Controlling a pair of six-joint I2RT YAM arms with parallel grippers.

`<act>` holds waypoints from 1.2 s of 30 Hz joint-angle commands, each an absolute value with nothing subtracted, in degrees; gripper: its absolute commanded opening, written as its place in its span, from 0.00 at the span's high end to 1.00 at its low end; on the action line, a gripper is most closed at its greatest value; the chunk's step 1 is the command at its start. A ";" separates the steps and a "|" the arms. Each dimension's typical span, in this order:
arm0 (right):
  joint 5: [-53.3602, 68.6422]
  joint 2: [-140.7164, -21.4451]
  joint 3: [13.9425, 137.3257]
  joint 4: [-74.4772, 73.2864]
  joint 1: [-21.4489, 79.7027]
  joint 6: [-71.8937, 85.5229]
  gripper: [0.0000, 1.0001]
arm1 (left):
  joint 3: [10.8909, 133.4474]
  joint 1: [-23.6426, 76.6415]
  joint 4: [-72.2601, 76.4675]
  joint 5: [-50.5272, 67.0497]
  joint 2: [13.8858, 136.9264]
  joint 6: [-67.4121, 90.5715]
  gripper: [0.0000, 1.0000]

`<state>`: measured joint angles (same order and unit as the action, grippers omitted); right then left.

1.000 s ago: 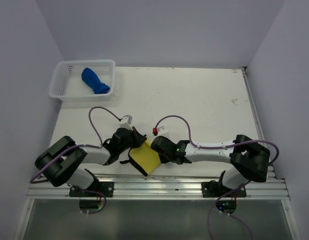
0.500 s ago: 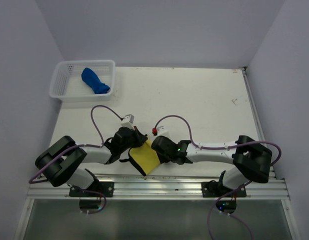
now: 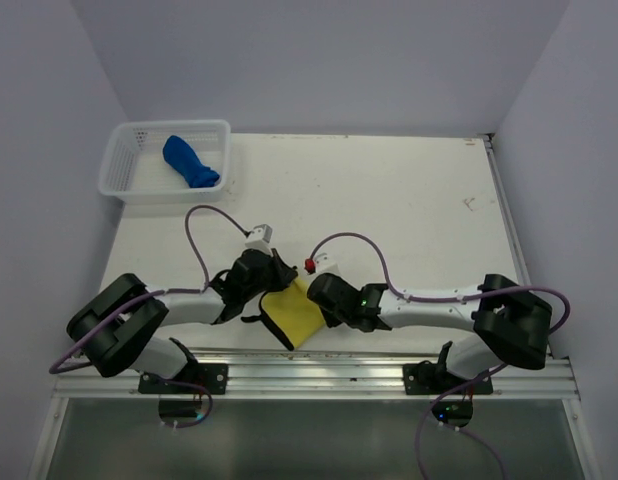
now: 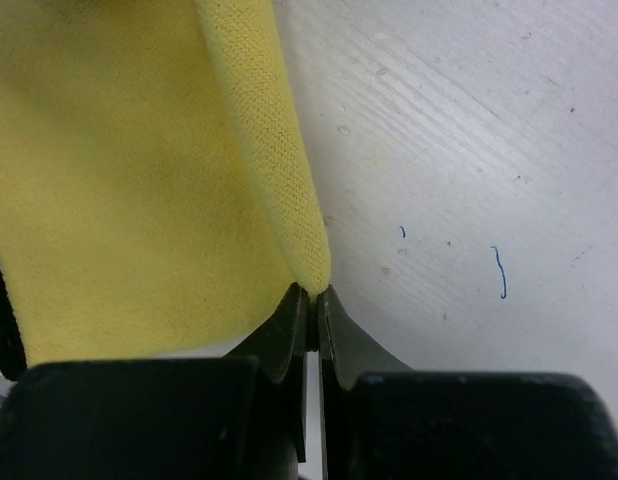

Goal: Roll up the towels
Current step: Roll the towel

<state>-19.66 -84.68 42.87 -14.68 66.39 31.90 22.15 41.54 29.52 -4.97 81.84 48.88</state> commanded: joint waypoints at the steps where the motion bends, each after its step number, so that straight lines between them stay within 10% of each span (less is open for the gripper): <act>1: -23.18 -82.88 42.63 -12.92 68.19 30.94 1.00 | 24.69 41.75 26.91 -8.08 78.49 50.44 1.00; 36: -50.54 -109.15 65.56 -34.63 89.91 18.55 1.00 | 16.00 41.31 28.04 -6.94 74.71 68.99 1.00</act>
